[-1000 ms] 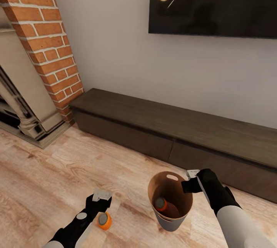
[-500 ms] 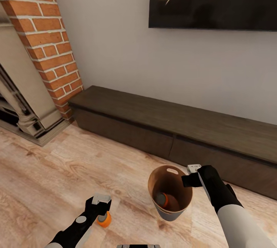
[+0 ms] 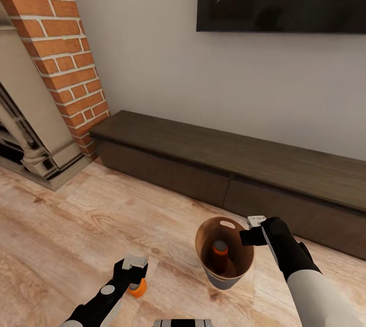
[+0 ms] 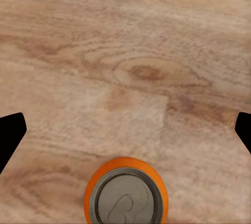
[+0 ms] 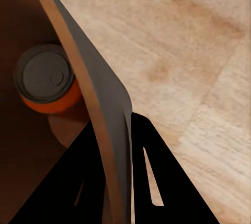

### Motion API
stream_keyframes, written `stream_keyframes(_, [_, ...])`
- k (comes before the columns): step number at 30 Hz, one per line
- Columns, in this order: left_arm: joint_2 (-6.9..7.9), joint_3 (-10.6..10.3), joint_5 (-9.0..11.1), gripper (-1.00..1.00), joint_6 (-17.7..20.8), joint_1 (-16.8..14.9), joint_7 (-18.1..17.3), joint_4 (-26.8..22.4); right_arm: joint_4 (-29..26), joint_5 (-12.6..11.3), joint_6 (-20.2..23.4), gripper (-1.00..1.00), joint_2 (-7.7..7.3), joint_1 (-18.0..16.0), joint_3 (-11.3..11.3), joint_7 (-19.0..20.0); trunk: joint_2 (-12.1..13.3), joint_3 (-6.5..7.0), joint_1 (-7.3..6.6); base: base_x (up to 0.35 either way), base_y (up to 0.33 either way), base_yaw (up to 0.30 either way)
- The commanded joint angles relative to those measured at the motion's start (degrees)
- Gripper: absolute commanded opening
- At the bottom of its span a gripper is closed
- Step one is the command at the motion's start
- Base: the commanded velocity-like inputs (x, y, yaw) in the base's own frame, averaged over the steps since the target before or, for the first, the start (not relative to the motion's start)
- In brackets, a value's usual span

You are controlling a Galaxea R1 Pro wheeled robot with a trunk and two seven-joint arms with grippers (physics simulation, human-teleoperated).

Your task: Put the three can of soda from the living room inside the tash can in the kitchen.

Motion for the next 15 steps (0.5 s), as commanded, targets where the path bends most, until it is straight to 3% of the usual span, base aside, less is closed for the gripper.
stream_keyframes(1, [0.00,0.0,0.0,1.00,0.0,0.0,0.0,0.0,0.0,-0.9,0.2,-1.00,0.00,0.0,0.0,0.3,-0.4,-0.18,0.22,0.000,0.000,0.000])
stream_keyframes(7, [0.00,0.0,-0.1,1.00,0.3,0.0,-0.2,0.0,-0.6,-1.1,0.1,-1.00,0.19,0.1,0.1,0.2,-2.8,-1.26,1.54,0.000,0.000,0.000])
stream_keyframes(11, [0.00,0.0,0.0,1.00,0.2,0.0,-0.3,0.0,-0.8,-1.1,0.1,-1.00,0.25,0.1,0.1,0.2,-2.9,-2.14,1.64,0.000,0.000,0.000])
stream_keyframes(15, [0.07,0.0,0.1,1.00,0.0,0.0,-0.3,-0.2,-0.8,-1.1,0.1,-1.00,0.28,0.1,0.1,0.2,-2.9,-2.14,1.64,0.000,0.000,0.000])
